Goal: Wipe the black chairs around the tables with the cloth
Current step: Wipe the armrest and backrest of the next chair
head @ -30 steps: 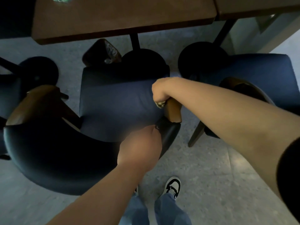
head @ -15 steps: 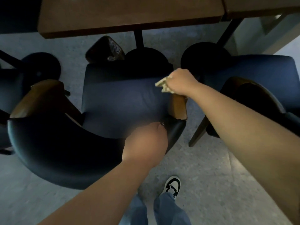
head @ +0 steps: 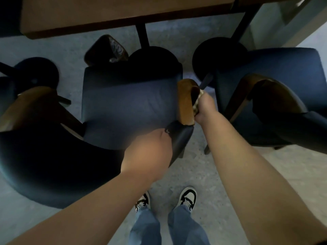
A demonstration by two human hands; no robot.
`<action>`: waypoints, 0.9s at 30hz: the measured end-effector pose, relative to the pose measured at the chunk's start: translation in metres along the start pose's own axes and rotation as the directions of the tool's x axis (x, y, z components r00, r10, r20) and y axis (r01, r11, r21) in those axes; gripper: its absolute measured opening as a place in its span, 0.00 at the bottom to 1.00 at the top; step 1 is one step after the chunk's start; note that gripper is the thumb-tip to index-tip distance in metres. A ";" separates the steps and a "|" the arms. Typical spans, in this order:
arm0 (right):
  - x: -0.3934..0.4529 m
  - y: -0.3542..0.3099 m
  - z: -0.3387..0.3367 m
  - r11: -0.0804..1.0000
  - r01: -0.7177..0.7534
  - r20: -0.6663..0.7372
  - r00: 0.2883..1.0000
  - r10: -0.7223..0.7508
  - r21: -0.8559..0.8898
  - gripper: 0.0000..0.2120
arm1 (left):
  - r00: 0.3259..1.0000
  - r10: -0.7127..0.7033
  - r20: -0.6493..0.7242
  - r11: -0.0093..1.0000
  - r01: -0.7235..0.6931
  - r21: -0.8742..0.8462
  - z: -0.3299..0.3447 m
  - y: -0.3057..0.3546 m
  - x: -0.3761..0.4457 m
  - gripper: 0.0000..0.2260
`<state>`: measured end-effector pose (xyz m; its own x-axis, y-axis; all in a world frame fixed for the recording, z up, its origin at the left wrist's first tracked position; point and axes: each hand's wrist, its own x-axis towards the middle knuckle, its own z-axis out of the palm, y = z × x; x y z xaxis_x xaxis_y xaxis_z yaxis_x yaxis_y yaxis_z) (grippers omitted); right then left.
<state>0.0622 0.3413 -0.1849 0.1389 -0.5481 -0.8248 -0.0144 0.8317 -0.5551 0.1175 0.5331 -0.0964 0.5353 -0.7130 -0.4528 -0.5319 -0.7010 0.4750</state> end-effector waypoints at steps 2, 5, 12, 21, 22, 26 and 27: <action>-0.018 0.002 0.000 0.999 0.025 -0.058 0.998 -0.023 0.038 0.17 | 1.000 -0.003 -0.001 1.000 0.003 -0.004 0.000 0.001 0.000 0.16; -0.040 0.012 0.000 0.998 0.051 -0.114 0.992 -0.056 -0.040 0.14 | 1.000 -0.005 -0.002 1.000 0.005 -0.006 -0.001 0.002 -0.001 0.16; -0.068 0.011 0.003 0.932 0.246 -0.014 0.966 -0.259 -0.268 0.15 | 1.000 -0.007 -0.020 1.000 0.007 0.022 0.000 0.002 0.001 0.16; -0.108 0.050 -0.020 0.617 0.626 0.159 0.751 -0.640 -0.477 0.19 | 0.998 0.022 -0.053 0.999 -0.023 -0.027 0.001 -0.001 0.004 0.18; -0.109 0.051 -0.022 0.568 0.658 0.164 0.712 -0.682 -0.495 0.19 | 0.998 0.026 -0.050 0.999 -0.028 -0.036 0.001 -0.002 0.005 0.18; -0.114 0.046 -0.022 0.330 0.755 0.303 0.564 -0.768 -0.566 0.18 | 0.997 0.058 -0.051 0.996 -0.061 -0.059 0.001 -0.003 0.009 0.18; -0.115 0.046 -0.021 0.302 0.753 0.333 0.562 -0.757 -0.584 0.18 | 0.997 0.053 -0.052 0.992 -0.059 -0.108 0.000 -0.005 0.009 0.17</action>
<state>0.0246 0.4406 -0.1172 0.4183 -0.9083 -0.0076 -0.4785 -0.2133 -0.8518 0.1250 0.5304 -0.1029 0.5392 -0.7478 -0.3873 -0.4888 -0.6524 0.5792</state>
